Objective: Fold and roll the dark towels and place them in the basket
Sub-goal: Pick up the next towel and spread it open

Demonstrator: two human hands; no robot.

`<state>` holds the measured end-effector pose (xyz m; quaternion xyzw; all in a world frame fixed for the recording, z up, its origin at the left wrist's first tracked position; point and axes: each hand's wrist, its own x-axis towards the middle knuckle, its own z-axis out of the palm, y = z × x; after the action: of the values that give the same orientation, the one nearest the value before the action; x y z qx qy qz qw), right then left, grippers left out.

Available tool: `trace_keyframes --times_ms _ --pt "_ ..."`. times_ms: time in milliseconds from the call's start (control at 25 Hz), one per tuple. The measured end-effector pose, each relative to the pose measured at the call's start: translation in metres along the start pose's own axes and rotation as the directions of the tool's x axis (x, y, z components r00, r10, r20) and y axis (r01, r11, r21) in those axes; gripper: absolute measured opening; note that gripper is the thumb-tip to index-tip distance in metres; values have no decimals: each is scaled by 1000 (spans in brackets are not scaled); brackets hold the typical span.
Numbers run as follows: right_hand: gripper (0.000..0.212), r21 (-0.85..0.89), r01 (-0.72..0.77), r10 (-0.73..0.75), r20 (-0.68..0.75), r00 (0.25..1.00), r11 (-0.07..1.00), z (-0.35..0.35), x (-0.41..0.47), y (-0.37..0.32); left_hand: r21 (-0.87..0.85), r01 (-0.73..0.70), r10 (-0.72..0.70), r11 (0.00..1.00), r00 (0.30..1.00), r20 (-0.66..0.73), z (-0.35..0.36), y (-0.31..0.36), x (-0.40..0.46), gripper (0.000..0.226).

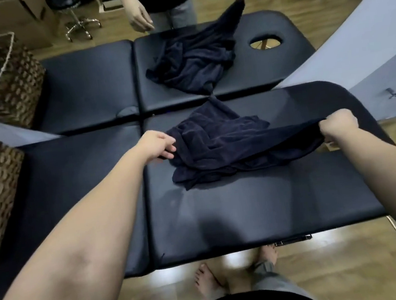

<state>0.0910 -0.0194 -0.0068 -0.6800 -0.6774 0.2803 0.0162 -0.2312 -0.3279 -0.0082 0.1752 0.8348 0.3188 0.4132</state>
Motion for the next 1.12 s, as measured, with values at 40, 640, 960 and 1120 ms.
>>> trace_keyframes --times_ms 40,640,960,1120 --pt "26 -46 -3 2 -13 1000 999 6 -3 -2 -2 67 -67 998 997 -39 4 -18 4 12" --pt "42 -399 888 -658 609 443 229 228 -124 -117 -395 404 -455 825 890 -41 91 -109 66 27" --pt "25 -362 926 -92 923 372 108 184 -88 -140 -667 216 -392 713 911 -124 76 -117 69 21" --pt "54 -339 849 -169 885 433 405 173 -73 -141 -654 257 -407 711 910 -85 80 -121 62 22"
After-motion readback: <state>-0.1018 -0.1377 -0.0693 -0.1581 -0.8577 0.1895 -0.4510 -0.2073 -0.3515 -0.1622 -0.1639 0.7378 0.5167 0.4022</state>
